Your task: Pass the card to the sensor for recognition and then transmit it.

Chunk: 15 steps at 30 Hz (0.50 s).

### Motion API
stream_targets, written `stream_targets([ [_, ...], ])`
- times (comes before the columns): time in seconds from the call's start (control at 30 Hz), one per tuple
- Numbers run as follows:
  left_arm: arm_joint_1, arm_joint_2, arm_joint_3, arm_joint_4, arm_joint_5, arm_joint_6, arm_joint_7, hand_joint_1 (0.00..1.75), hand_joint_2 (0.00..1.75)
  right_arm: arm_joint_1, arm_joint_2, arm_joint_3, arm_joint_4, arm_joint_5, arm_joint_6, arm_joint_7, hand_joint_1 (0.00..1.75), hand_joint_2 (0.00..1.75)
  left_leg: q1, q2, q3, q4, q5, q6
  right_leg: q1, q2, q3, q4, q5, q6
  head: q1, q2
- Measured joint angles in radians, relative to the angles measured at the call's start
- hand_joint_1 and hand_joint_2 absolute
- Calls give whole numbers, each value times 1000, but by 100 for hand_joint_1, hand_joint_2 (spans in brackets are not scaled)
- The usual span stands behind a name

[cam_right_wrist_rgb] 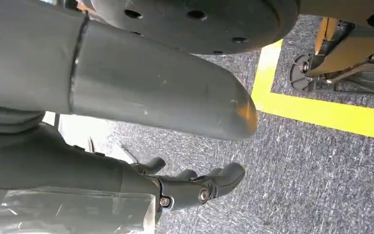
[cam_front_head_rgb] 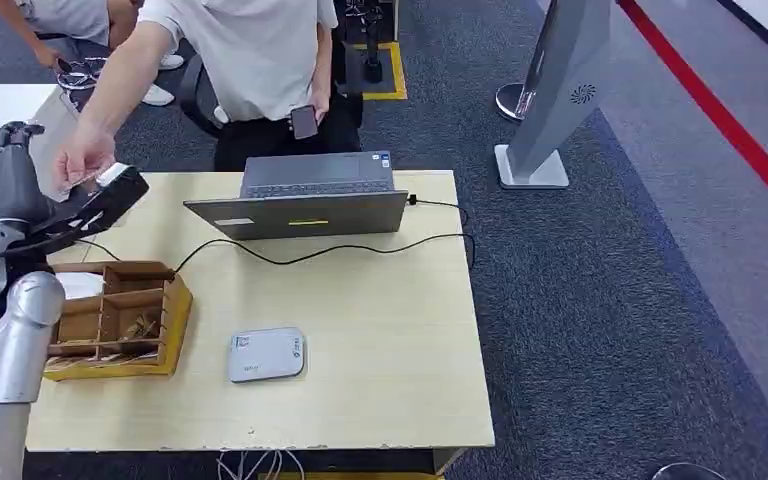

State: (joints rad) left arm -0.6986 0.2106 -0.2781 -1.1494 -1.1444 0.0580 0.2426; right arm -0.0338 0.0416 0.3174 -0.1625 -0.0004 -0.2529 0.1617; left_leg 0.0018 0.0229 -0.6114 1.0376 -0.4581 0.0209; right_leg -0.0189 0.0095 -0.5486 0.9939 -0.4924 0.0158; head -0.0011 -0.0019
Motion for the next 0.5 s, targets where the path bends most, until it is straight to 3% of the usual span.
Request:
stream_targets([
  [0.5,1,-6,-4,0,11,-2,-14,175,175,0,0,0,0,-1,0,-14,0,0,0,0,0,0,0,0,0,0,0,0,0,0,0,0],
])
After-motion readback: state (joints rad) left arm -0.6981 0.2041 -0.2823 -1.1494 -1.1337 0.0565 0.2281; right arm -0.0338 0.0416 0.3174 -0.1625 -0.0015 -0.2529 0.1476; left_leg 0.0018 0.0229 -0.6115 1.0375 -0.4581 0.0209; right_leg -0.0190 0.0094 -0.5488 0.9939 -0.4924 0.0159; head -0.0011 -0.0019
